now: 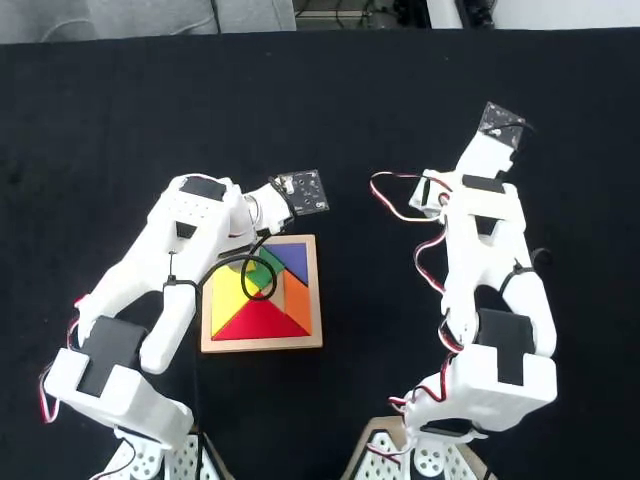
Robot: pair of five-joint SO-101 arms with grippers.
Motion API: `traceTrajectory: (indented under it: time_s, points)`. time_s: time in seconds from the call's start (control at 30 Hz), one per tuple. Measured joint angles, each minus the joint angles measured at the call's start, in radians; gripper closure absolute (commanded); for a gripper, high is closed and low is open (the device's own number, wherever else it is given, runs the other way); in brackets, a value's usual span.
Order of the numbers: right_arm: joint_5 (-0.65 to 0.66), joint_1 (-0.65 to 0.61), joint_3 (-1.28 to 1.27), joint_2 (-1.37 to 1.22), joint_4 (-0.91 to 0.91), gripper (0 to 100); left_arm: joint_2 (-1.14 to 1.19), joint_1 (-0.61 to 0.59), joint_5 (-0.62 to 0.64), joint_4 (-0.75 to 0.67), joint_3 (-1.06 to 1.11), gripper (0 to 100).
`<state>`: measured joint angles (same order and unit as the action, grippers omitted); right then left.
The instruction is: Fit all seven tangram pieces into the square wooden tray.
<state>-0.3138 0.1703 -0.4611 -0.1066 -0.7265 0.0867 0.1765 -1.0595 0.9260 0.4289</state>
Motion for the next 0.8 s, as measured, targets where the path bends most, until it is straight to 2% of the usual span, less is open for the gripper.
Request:
traceTrajectory:
  time_s: [0.3, 0.47, 0.8]
  points:
    - [0.0, 0.0, 0.0, 0.0, 0.0, 98.7, 0.006, 0.0, -0.006, 0.052, -0.005, 76]
    - [0.0, 0.0, 0.0, 0.0, 0.0, 98.7, 0.006, 0.002, -0.066, 0.074, -0.005, 76]
    - [0.0, 0.0, 0.014, 0.0, 0.0, 98.7, 0.006, 0.002, -0.091, 0.221, -0.127, 76]
